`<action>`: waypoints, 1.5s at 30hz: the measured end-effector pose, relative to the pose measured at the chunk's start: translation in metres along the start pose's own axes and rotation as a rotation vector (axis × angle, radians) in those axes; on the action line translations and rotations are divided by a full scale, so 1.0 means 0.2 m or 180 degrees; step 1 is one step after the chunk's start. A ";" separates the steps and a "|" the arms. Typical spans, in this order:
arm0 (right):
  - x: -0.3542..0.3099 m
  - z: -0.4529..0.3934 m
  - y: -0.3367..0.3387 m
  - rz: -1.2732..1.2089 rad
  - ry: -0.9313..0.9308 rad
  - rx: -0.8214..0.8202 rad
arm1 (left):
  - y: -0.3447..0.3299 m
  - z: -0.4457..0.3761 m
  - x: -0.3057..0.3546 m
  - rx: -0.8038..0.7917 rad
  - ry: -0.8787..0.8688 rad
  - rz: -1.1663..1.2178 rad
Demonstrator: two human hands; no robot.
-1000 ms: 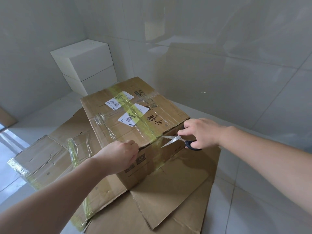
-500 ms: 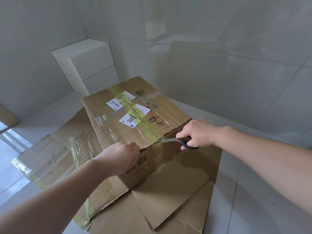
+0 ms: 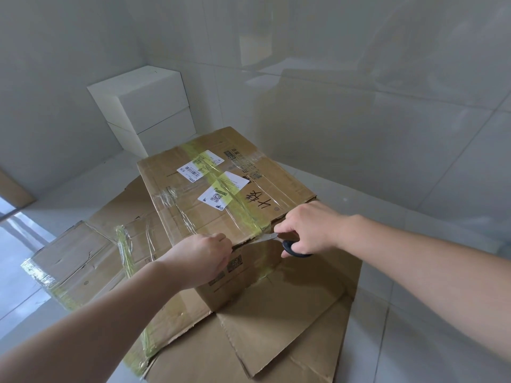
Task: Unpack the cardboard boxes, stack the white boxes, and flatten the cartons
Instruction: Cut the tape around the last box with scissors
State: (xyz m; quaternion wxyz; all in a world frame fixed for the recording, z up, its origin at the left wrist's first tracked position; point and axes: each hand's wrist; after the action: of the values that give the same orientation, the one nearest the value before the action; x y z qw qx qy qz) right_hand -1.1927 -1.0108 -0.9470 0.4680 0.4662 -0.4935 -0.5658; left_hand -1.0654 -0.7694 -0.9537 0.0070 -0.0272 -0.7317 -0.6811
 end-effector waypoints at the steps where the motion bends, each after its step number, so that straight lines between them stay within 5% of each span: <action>1: -0.02 -0.01 0.00 0.0006 -0.0004 -0.0094 | 0.00 0.00 0.00 -0.0062 0.0018 -0.0018; 11: 0.05 0.09 0.05 -0.0592 -0.0641 -0.0754 | 0.00 -0.03 0.01 0.0032 0.0100 -0.0073; 18: 0.03 0.14 0.02 -0.2174 -0.1030 -0.1370 | -0.03 -0.09 0.00 -0.0094 0.0580 -0.0525; 28: 0.00 0.17 -0.01 -0.4437 -0.1717 -0.2472 | -0.06 -0.21 0.03 -0.0136 0.0561 -0.0544; 34: -0.10 0.13 0.00 -0.4618 -0.1941 -0.2333 | -0.06 -0.21 0.05 -0.0611 0.0472 -0.0519; 45: -0.21 0.11 -0.03 -0.4624 -0.1989 -0.1862 | -0.02 -0.19 0.07 -0.0616 0.0430 -0.0478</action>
State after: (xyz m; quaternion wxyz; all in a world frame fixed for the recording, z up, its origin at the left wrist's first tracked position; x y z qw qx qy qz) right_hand -1.2104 -0.9660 -0.9492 -0.0685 0.3497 -0.0112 -0.9343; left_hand -1.0807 -0.8066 -0.9549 0.0026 0.0730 -0.6603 -0.7474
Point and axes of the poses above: each hand's wrist, its own z-axis away from the middle knuckle, its own y-axis out of the back of the hand, x = y × z, and after that the axes turned 12 degrees about -y, right-handed
